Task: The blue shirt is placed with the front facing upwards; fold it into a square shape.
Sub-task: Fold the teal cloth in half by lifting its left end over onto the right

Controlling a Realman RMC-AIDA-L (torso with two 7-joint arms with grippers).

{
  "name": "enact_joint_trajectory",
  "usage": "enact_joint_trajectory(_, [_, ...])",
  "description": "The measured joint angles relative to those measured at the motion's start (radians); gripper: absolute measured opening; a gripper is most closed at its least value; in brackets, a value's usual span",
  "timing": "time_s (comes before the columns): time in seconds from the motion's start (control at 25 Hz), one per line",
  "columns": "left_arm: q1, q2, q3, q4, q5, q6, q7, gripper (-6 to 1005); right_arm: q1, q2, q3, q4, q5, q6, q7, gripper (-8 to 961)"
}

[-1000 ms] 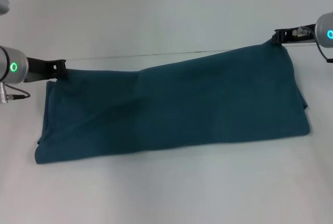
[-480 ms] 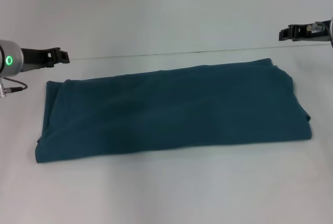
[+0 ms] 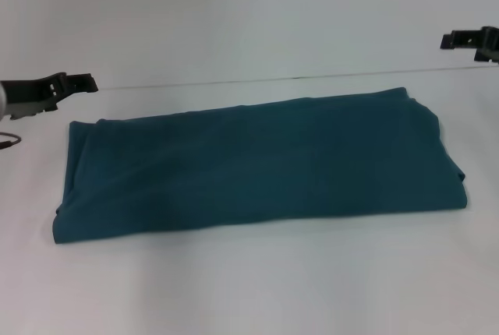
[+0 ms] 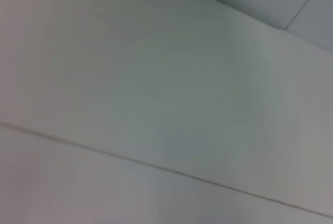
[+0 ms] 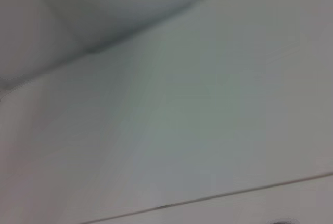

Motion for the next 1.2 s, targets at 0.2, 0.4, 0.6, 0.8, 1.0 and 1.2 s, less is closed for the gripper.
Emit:
enact_joint_trajectory(0.2, [0.109,0.011,0.000,0.052,-0.193,0.130,0.013,831,-0.180,0.013,0.046,-0.056,0.381,-0.307,-0.221,754])
enact_joint_trajectory(0.4, [0.205,0.021,-0.043,-0.008,-0.426,0.244,0.083,945,-0.307,0.043,0.058,-0.050,0.508,-0.466,-0.317,916])
enact_joint_trajectory(0.6, [0.238,0.029,-0.109,-0.121,-0.538,0.323,0.163,942,-0.347,0.052,0.068,0.022,0.504,-0.541,-0.388,914])
enact_joint_trajectory(0.8, [0.235,0.035,-0.114,-0.190,-0.543,0.314,0.207,938,-0.351,0.040,0.076,0.109,0.505,-0.555,-0.448,914])
enact_joint_trajectory(1.0, [0.214,0.000,-0.104,-0.203,-0.541,0.235,0.245,935,-0.342,0.040,0.070,0.150,0.505,-0.550,-0.475,914])
enact_joint_trajectory(1.2, [0.202,0.005,-0.098,-0.202,-0.524,0.211,0.401,932,-0.338,0.042,0.063,0.157,0.491,-0.558,-0.480,915])
